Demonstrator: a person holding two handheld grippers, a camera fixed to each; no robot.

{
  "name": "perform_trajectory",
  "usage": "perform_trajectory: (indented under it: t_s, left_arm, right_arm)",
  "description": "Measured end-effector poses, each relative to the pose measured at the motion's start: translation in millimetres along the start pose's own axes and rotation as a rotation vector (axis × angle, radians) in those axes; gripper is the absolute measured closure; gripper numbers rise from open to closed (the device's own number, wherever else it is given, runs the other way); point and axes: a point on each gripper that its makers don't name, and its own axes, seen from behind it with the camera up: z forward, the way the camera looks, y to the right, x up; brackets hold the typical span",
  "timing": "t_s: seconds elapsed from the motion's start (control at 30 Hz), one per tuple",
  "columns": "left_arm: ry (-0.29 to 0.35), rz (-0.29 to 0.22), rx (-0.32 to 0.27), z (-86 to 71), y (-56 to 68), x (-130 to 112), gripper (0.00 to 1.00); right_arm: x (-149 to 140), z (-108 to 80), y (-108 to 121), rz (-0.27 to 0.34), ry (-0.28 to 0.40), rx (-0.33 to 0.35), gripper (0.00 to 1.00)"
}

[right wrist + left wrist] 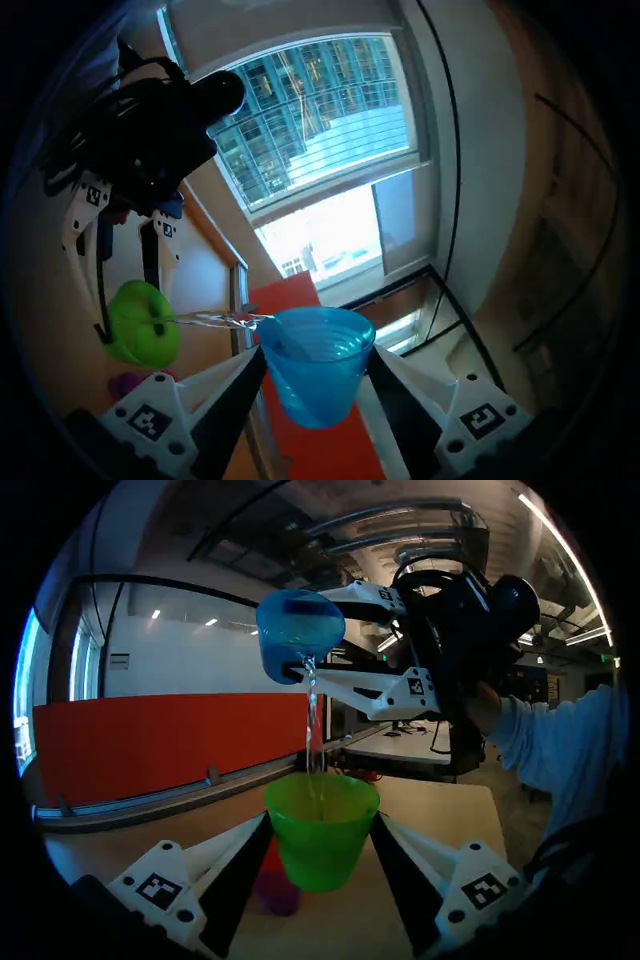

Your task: Pour water

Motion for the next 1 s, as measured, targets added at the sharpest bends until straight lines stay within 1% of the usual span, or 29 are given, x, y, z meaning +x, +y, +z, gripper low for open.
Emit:
perform_trajectory:
  t_s: [0.2,0.57,0.77,1.0]
  left_arm:
    - [-0.003,0.002,0.001,1.1,0.7,0,0.15]
    - [-0.002,0.002,-0.001,0.7,1.6,1,0.15]
    - [-0.002,0.002,0.001,0.5,0.0,1,0.15]
    - [0.000,0.005,-0.002,0.3,1.9,3,0.15]
  right_arm:
    - [1,0.9,3,-0.031,0.000,-0.009,0.12]
    - [6,1.6,10,-0.071,0.005,-0.026,0.12]
    - [9,3.0,13,-0.104,0.005,-0.032,0.12]
    - [11,4.6,16,-0.139,0.004,-0.038,0.12]
